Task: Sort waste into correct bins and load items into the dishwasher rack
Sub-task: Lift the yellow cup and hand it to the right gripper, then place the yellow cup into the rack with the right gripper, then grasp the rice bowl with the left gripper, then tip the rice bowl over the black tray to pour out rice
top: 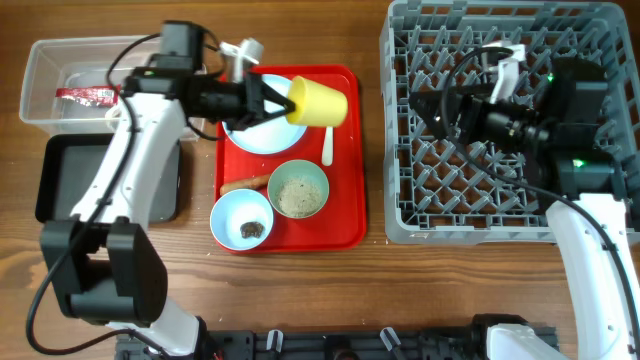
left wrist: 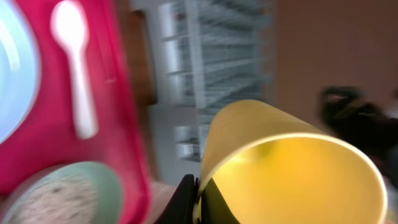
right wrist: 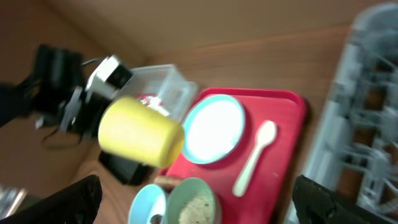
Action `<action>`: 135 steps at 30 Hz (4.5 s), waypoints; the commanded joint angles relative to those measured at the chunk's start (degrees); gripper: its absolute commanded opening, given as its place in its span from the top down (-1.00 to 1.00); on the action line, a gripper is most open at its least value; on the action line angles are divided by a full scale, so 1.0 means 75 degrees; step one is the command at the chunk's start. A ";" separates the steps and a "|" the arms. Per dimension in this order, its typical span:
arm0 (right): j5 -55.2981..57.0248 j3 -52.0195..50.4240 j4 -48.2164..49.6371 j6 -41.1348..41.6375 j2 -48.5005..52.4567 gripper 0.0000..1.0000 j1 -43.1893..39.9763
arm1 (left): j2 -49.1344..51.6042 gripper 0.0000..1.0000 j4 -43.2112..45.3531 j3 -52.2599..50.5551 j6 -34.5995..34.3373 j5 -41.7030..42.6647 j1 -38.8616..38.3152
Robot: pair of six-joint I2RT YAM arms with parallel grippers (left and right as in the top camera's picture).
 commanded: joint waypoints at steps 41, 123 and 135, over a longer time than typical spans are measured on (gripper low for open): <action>-0.0562 0.0166 0.1976 0.1032 0.1792 0.03 0.0210 | -0.0201 0.02 -0.0137 0.0143 -0.0041 0.0650 -0.0344; 0.5540 0.4095 -0.6543 0.0504 0.2926 -0.99 0.0746 | 0.0236 0.92 -0.4878 0.2734 0.0609 -0.6901 0.0178; 0.5537 0.4089 -0.6557 0.0495 0.2926 -0.99 0.0746 | 0.0265 0.92 -0.1979 -0.0233 0.3048 -0.1591 0.5496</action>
